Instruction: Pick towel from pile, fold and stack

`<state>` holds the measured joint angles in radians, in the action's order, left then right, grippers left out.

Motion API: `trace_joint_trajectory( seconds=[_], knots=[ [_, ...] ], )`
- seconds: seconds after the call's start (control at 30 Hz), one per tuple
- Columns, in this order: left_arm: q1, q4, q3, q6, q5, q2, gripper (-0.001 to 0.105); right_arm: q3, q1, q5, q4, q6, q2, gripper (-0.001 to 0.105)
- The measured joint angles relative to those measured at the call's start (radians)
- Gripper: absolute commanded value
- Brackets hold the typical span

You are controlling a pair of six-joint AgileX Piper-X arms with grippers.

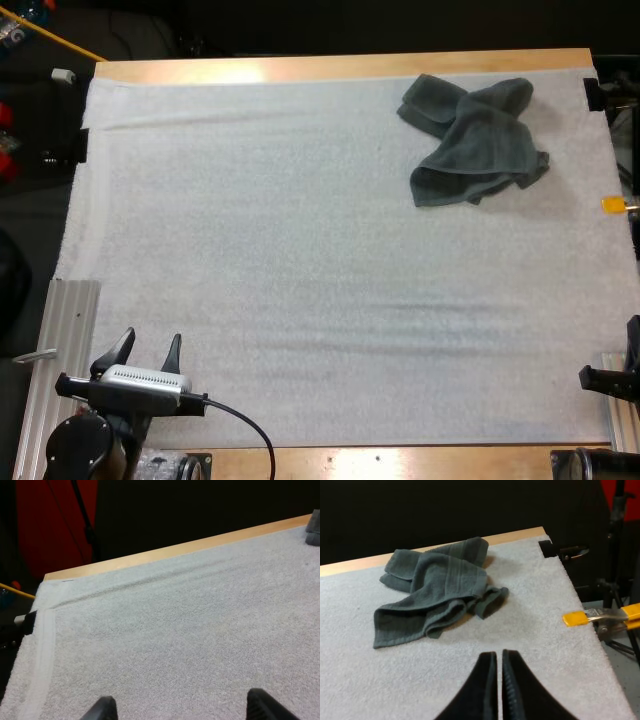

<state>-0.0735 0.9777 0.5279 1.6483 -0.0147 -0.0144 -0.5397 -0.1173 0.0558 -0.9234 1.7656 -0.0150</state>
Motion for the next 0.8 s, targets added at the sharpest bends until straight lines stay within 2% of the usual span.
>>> trace_joint_trajectory(
  seconds=[0.43,0.53,0.7,0.8],
  knots=[
    [0.0,0.0,0.0,0.0,-0.004,0.0,0.052,0.0,0.0,0.0,0.0,-0.046,0.0,0.0],
    [0.0,0.0,0.0,0.0,-0.04,0.0,0.052,0.0,0.0,0.009,0.011,-0.081,0.0,0.0],
    [0.0,0.0,0.0,0.0,-0.115,0.0,0.052,0.0,0.0,0.112,0.088,-0.087,0.0,0.0],
    [0.0,0.0,0.006,0.0,-0.152,0.0,0.053,0.0,0.0,0.143,0.114,-0.09,0.0,0.007]
  ],
)
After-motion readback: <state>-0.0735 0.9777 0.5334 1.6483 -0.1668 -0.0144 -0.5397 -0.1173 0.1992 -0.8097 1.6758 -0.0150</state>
